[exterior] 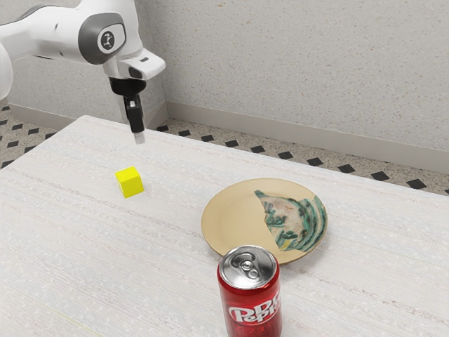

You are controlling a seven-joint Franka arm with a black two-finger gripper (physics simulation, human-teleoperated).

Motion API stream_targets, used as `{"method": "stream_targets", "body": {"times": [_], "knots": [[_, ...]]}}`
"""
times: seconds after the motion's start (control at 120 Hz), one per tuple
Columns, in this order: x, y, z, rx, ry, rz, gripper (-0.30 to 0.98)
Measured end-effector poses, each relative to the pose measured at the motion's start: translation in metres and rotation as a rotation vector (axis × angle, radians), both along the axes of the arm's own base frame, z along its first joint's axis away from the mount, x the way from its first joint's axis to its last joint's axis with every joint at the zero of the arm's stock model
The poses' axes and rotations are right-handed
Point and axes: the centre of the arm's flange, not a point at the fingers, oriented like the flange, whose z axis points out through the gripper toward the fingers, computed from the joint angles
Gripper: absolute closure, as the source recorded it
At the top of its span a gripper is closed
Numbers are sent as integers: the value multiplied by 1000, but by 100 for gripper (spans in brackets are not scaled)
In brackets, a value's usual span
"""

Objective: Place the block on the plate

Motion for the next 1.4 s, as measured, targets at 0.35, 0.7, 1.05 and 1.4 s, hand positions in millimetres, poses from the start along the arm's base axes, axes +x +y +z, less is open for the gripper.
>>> {"method": "stream_targets", "body": {"times": [0.35,0.7,1.05,1.4], "knots": [[4,4,-9,0,16,-28,0],[56,58,-44,-5,1,90,0],[79,137,-123,11,38,200,0],[84,202,-187,13,50,256,0]]}}
